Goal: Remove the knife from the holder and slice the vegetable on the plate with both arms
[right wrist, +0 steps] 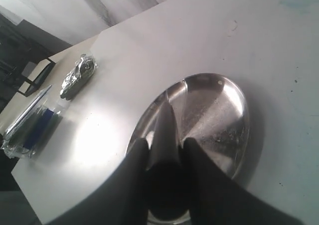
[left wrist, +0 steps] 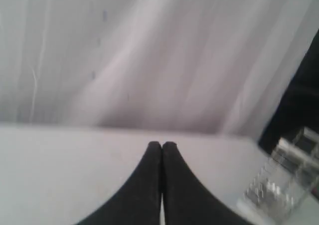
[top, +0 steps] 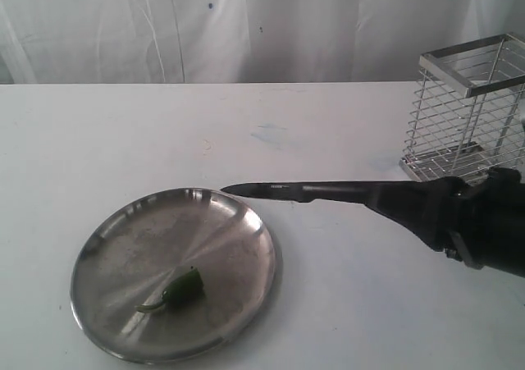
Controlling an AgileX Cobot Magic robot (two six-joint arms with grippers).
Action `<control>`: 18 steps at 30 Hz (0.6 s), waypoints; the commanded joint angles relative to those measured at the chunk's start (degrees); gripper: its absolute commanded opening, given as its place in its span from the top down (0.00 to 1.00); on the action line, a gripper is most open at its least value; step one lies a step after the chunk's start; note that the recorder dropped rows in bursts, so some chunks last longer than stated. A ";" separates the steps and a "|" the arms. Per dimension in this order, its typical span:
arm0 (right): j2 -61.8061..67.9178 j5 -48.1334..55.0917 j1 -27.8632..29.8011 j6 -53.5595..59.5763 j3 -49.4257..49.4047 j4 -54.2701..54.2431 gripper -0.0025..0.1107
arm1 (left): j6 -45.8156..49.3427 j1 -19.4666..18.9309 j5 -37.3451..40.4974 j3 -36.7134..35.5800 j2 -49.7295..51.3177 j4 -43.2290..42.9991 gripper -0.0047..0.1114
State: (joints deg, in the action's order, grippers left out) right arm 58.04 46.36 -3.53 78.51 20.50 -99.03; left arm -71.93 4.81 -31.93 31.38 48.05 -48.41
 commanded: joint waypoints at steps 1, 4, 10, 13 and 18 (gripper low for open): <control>1.32 2.16 -0.05 -0.14 2.33 -0.92 0.98 | -25.19 4.27 -7.43 0.49 17.11 -29.83 0.96; 1.32 3.45 -0.05 -0.14 3.61 -0.92 0.98 | -24.34 9.44 -18.99 -1.06 26.11 -33.26 0.96; 1.32 5.86 -0.05 0.41 4.68 -0.92 0.98 | -9.26 23.29 -23.82 -5.70 35.73 -14.97 0.96; 1.32 7.61 -0.05 2.49 4.68 -0.92 0.98 | -1.53 29.28 -23.83 -5.73 38.80 -4.51 0.96; 1.32 6.01 -0.05 4.03 4.68 -0.92 0.98 | 11.02 36.61 -27.78 -5.73 40.92 19.18 0.96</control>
State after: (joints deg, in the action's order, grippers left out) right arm 59.43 53.47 -3.53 81.21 24.73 -99.28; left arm -65.42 39.50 -56.45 26.10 88.76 -37.74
